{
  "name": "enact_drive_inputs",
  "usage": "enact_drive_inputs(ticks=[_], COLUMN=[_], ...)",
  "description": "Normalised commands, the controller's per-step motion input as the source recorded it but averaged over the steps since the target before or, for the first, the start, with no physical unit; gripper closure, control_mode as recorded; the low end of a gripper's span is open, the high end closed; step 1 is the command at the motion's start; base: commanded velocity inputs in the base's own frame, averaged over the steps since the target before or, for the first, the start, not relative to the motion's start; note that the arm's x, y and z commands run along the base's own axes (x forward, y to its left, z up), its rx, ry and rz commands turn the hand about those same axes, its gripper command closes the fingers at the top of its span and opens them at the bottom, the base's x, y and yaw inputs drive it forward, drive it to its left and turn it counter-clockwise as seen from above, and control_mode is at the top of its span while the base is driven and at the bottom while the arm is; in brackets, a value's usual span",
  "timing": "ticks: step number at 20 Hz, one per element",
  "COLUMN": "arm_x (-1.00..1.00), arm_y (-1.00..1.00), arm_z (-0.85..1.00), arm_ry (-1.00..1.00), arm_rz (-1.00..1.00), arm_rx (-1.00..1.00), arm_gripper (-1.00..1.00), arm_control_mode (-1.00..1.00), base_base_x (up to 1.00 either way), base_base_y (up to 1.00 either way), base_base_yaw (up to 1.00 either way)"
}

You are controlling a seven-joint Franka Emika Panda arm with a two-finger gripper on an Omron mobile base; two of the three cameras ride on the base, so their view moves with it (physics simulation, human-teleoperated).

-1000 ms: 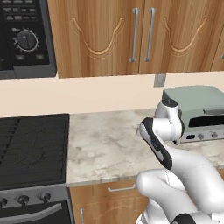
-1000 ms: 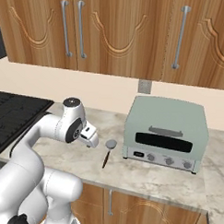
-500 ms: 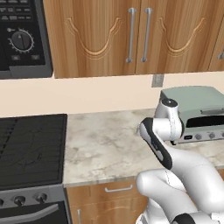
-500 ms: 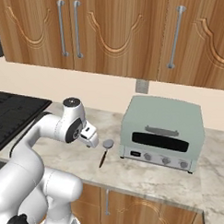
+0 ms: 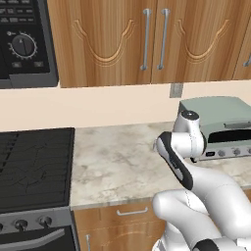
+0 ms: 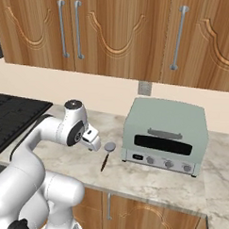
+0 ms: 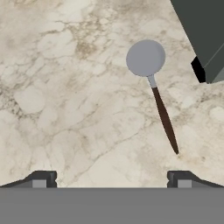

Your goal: Take the fork and place it on the left side of the plate. Then take the spoon and place it on the right side of the plate. Make sure they're directly next to the plate.

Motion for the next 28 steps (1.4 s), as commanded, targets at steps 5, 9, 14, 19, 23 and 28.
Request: enact_drive_inputs(ticks=[5,9,14,19,23,28], arm_x=[0.0,0.0,0.0,-0.08,0.37,0.4], arm_y=[0.0,0.0,0.0,-0.04,-0.41,-0.33], arm_z=[0.0,0.0,0.0,-0.01,-0.2,-0.27], arm_ry=[0.0,0.0,0.0,0.0,0.15,0.14], arm_rz=[0.0,0.0,0.0,0.0,-0.04,0.0], arm_rx=[0.0,0.0,0.0,0.0,0.0,-0.06], arm_gripper=[-1.0,-1.0,-1.0,-1.0,-1.0,-1.0], arm_control_mode=[1.0,-1.0,-1.0,-1.0,-1.0,-1.0], base_base_x=[0.0,0.0,0.0,0.0,0.0,0.0], base_base_y=[0.0,0.0,0.0,0.0,0.0,0.0], base_base_yaw=[0.0,0.0,0.0,0.0,0.0,0.0])
